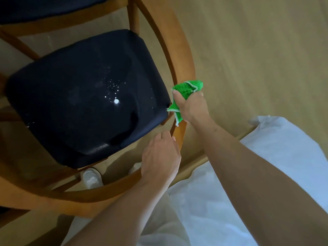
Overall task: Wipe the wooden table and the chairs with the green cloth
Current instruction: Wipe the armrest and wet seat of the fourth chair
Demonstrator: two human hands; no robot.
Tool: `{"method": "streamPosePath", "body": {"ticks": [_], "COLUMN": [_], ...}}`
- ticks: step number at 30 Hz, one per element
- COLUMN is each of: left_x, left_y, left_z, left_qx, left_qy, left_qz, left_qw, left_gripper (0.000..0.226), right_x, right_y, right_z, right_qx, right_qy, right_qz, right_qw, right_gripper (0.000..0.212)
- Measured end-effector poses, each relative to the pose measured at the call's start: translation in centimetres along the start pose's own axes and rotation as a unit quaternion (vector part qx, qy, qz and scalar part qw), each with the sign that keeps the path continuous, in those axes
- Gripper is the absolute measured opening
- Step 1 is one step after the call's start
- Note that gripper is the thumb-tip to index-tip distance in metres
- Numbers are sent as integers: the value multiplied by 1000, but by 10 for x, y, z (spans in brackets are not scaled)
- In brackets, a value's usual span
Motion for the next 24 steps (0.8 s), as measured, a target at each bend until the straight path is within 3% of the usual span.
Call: {"method": "streamPosePath", "body": {"ticks": [6, 10, 13, 16, 19, 24], "left_x": [-27, -58, -86, -102, -106, -111], "left_y": [25, 39, 53, 64, 69, 69], "left_z": [-8, -12, -14, -15, -15, -18], "left_qx": [-1, 138, 265, 225, 190, 179], "left_qy": [26, 45, 71, 121, 132, 118], "left_qz": [12, 112, 206, 232, 242, 273], "left_qw": [1000, 983, 939, 938, 942, 938], "left_gripper": [36, 31, 41, 45, 46, 36], "right_x": [-70, -89, -70, -41, -36, -74], "right_y": [-47, -64, -40, -8, 1, -38], "right_z": [20, 26, 26, 27, 28, 32], "right_qx": [-26, -36, -57, -74, -101, -106], "right_qy": [1, -15, -36, -116, -164, -137], "right_qz": [76, 112, 140, 128, 121, 138], "right_qw": [997, 993, 988, 982, 974, 975], "right_gripper": [90, 85, 67, 42, 41, 44]}}
Point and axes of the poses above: each hand's wrist, its own x-axis away from the middle knuckle, its own z-axis out of the back of the hand, y = z × x, the point moved 3 cm from there along -x, towards the middle knuckle, and after that the axes turned 1 degree about y, right-handed, at the moved point
